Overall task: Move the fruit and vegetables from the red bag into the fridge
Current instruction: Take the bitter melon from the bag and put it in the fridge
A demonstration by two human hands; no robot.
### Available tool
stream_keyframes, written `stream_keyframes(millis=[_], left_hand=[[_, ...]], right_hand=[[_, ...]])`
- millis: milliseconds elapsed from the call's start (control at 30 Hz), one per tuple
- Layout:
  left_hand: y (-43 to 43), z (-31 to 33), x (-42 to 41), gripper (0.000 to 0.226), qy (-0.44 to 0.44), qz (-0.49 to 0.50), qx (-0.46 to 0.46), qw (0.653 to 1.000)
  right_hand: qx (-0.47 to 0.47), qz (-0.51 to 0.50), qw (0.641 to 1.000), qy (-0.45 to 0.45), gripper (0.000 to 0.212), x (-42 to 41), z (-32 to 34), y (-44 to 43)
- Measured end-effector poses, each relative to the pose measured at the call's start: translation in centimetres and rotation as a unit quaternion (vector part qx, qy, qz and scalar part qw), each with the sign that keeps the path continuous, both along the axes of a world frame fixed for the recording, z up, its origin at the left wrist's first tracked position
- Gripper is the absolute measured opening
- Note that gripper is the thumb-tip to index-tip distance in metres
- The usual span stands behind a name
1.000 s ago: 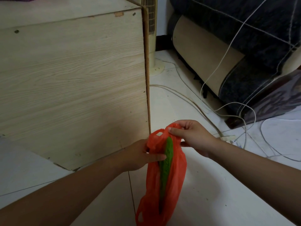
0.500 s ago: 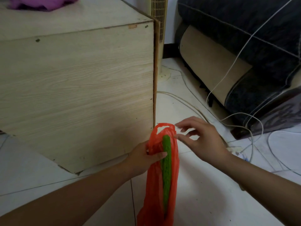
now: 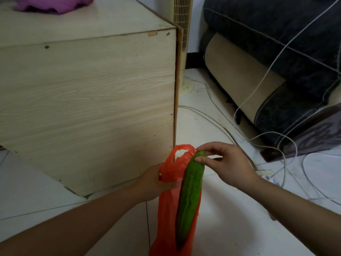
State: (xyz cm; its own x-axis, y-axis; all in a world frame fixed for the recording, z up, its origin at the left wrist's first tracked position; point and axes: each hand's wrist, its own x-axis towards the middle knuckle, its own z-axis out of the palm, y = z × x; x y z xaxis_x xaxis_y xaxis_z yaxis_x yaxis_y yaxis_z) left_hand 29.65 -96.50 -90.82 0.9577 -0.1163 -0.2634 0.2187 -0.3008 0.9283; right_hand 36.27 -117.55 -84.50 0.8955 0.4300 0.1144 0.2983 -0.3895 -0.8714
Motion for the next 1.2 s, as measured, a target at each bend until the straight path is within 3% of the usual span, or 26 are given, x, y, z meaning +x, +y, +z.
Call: stream_keyframes(millis=[200,367,467,567,700,867,1033,1200], left_hand=[[1.9,-2.0,-1.6,0.063,-0.001,-0.039,0.122,0.992],[2.2,-0.8,-0.3,0.054,-0.029,0.066,0.169,0.983],[2.2,0.0,0.6,0.102,-0.073,0.095,0.258,0.959],[1.0,1.4,0.8,0.101,-0.165,0.053,0.291,0.941],[-1.7,2.7,1.1,0.088,-0.204,0.005,0.256,0.945],[-3.4,2.4,0.8,0.052,-0.158,-0.015,0.156,0.975],[-2.8,2.1,1.3,0.053,-0.119,0.08,0.035,0.989],[-2.1,3.2,2.6,0.04,-0.119,0.164,-0.055,0.978]], right_hand=[[0.075,-0.022,0.997,-0.009,0.016,1.2,2.9,-0.7],[0.077,-0.034,0.996,-0.019,0.02,1.2,2.8,-0.8],[0.077,-0.056,0.995,-0.005,0.015,1.4,2.6,-0.9],[0.096,-0.056,0.994,-0.005,0.016,1.4,3.6,-0.7],[0.111,-0.013,0.994,-0.012,0.016,0.6,4.8,-0.1],[0.141,0.033,0.989,-0.018,0.019,-0.3,5.8,0.2],[0.14,0.019,0.99,0.022,0.044,0.8,3.5,-0.4],[0.024,0.034,0.993,0.112,0.046,0.1,-1.5,-0.7]])
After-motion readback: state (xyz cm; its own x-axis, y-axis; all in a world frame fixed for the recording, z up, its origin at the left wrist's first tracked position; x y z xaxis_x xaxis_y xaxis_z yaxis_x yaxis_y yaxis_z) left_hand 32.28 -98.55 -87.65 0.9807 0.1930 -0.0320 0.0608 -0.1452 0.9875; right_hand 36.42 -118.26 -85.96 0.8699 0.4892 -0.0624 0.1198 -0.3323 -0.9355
